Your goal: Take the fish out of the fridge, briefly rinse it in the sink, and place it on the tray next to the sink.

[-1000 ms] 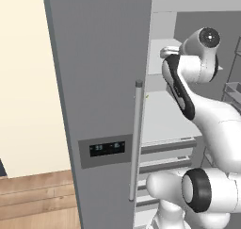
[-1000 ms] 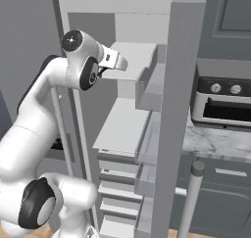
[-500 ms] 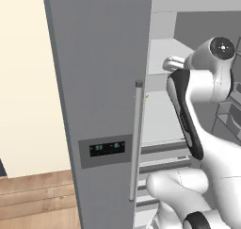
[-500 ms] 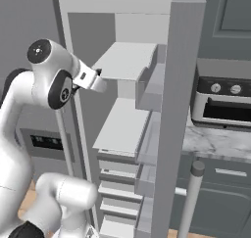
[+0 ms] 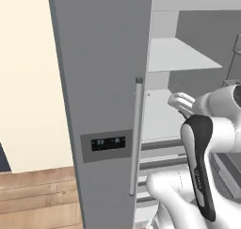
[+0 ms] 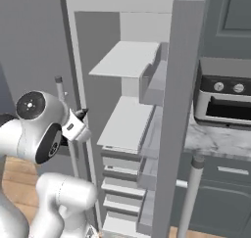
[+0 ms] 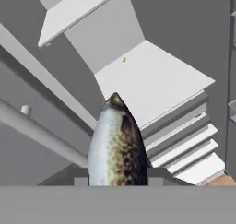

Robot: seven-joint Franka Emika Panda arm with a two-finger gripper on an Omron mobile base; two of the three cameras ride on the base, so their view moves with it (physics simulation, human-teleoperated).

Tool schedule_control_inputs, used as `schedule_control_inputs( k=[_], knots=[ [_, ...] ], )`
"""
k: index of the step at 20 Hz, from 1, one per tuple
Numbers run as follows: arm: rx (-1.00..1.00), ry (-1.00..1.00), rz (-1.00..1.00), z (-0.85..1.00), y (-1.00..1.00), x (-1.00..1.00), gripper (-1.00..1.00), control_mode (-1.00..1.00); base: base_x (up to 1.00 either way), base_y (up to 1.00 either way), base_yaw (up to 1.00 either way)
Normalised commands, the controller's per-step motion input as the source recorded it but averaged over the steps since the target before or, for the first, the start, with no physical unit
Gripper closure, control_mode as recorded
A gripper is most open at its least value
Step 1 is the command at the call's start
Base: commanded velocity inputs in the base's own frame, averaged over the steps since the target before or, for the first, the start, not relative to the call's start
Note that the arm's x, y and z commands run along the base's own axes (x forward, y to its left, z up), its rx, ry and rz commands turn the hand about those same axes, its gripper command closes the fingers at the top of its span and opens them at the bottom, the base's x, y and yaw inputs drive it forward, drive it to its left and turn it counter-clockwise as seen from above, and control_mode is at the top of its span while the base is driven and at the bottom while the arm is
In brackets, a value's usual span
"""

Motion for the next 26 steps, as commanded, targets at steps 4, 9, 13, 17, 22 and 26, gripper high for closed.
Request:
schedule_control_inputs(
  k=[4, 9, 13, 17, 22, 26],
  knots=[
    [0.0, 0.0, 0.0, 0.0, 0.0, 0.0, 1.0, 1.0, -0.72, 0.08, 0.67],
    [0.0, 0.0, 0.0, 0.0, 0.0, 0.0, 1.0, 1.0, -0.03, 0.08, 0.97],
    [0.0, 0.0, 0.0, 0.0, 0.0, 0.0, 1.0, 1.0, 0.0, 0.14, 0.98],
    [0.0, 0.0, 0.0, 0.0, 0.0, 0.0, 1.0, 1.0, 0.0, 0.01, 0.99],
    [0.0, 0.0, 0.0, 0.0, 0.0, 0.0, 1.0, 1.0, 0.0, 0.0, 0.98],
    [0.0, 0.0, 0.0, 0.0, 0.0, 0.0, 1.0, 1.0, 0.0, 0.0, 0.98]
  ],
)
